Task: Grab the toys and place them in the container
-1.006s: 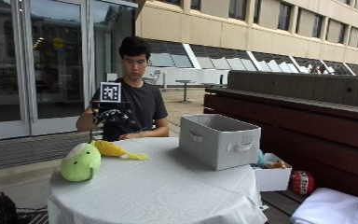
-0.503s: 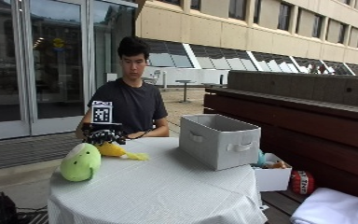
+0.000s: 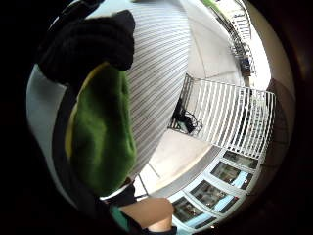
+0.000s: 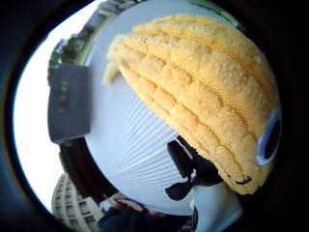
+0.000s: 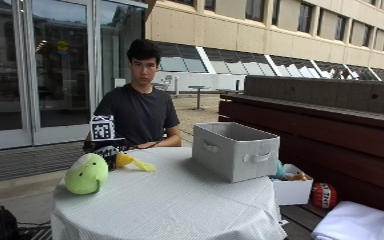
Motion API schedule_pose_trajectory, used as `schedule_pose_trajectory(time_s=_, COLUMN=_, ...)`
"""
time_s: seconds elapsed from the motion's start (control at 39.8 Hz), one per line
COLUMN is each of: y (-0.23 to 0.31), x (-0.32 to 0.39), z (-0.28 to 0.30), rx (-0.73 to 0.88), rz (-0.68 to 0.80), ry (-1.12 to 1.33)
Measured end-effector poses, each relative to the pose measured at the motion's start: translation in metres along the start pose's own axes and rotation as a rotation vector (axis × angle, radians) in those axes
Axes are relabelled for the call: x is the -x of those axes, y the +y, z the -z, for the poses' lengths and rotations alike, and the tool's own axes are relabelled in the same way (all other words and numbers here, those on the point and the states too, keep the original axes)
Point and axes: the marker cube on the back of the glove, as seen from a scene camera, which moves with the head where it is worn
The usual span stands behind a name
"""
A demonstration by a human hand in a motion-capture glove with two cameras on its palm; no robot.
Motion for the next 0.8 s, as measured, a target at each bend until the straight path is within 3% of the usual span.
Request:
schedule_pose_trajectory(time_s=0.1, y=0.026, x=0.005, z=0.010, rx=0.129, rz=-0.072, ry=0.001)
schedule_pose_trajectory(time_s=0.2, y=0.028, x=0.007, z=0.017, rx=0.063, rz=-0.102, ry=0.013)
schedule_pose_trajectory(time_s=0.28, y=0.022, x=0.004, z=0.021, rx=-0.023, rz=-0.032, ry=-0.004)
schedule_pose_trajectory(time_s=0.43, y=0.029, x=-0.003, z=0.030, rx=-0.048, rz=-0.025, ry=-0.045)
schedule_pose_trajectory(time_s=0.6, y=0.015, x=-0.007, z=0.039, rx=0.027, rz=0.008, ry=-0.038)
schedule_pose_trajectory(time_s=0.7, y=0.014, x=-0.003, z=0.049, rx=0.133, rz=-0.076, ry=-0.027)
schedule_pose_trajectory(time_s=0.8, y=-0.005, x=0.002, z=0.064, rx=0.107, rz=-0.039, ry=-0.037)
